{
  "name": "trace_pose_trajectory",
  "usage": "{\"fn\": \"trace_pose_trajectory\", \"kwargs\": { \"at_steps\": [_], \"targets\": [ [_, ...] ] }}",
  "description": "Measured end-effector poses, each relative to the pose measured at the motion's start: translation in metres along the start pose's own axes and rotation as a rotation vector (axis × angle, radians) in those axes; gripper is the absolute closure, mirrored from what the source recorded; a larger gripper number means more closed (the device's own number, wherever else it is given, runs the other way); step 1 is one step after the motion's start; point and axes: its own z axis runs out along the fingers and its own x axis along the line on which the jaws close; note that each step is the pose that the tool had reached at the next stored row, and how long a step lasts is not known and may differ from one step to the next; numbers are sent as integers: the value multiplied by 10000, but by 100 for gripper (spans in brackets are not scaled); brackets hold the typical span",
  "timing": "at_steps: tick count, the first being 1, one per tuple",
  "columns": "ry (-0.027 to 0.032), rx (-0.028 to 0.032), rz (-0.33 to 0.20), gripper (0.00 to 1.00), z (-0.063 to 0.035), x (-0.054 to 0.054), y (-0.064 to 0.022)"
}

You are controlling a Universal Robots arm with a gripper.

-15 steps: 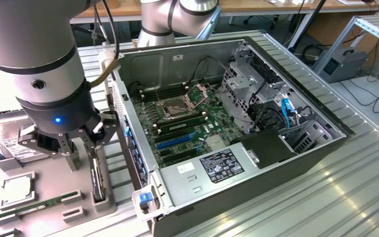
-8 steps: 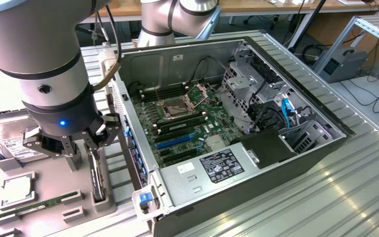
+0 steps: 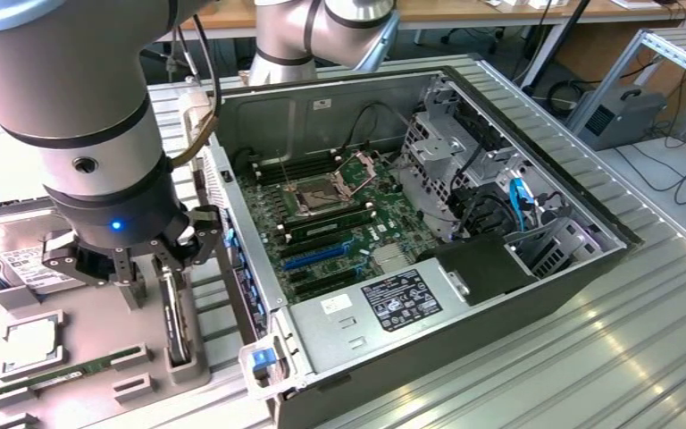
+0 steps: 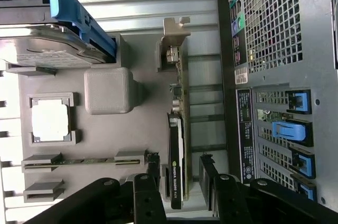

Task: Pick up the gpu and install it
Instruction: 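Pick up the gpu and move the gpu toward the slot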

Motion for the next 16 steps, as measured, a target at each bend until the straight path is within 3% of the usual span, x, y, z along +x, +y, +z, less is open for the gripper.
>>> {"fn": "trace_pose_trajectory", "kwargs": {
  "at_steps": [11, 16],
  "targets": [
    [1, -13, 0, 56, 153, 4, -7],
    [1, -13, 0, 56, 313, 8, -13]
  ]
}}
